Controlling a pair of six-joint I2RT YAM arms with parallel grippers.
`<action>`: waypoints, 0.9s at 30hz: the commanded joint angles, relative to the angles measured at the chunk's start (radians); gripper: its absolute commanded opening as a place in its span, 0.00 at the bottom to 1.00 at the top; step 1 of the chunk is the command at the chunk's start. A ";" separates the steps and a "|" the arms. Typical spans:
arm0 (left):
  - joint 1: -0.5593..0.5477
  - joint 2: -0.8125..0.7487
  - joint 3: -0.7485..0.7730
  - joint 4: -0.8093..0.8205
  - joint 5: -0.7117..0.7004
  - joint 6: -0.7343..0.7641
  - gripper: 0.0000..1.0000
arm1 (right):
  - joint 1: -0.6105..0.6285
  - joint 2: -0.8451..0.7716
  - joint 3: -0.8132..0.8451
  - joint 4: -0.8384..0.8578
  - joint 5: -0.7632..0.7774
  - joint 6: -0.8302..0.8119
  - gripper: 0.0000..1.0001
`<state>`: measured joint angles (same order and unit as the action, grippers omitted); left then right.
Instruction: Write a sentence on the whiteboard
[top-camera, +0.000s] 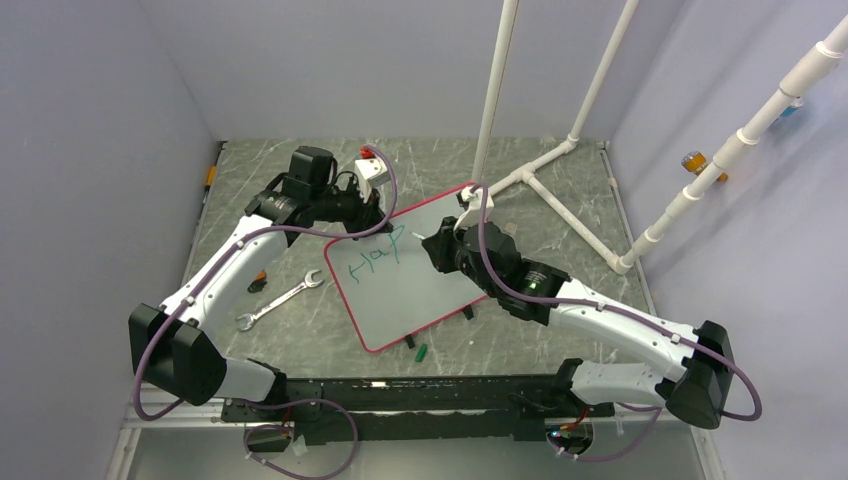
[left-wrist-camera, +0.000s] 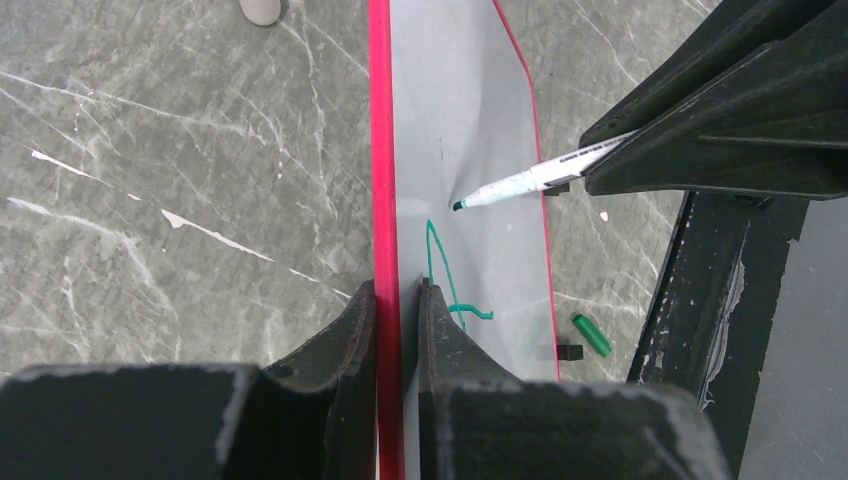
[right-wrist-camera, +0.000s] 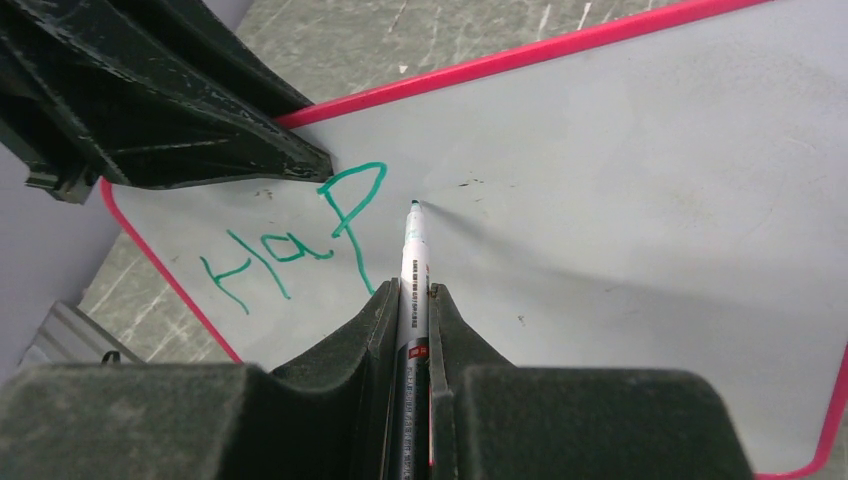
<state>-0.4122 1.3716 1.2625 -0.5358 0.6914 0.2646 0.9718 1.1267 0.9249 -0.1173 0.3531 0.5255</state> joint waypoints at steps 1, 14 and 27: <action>-0.004 -0.025 0.000 0.028 -0.035 0.065 0.00 | -0.007 0.009 0.046 0.026 0.020 0.008 0.00; -0.004 -0.025 0.000 0.026 -0.035 0.065 0.00 | -0.008 0.030 0.068 0.062 0.000 -0.007 0.00; -0.005 -0.030 -0.002 0.026 -0.033 0.067 0.00 | -0.010 0.045 0.039 0.032 -0.021 -0.005 0.00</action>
<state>-0.4122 1.3716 1.2625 -0.5365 0.6914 0.2646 0.9672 1.1625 0.9489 -0.1051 0.3531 0.5247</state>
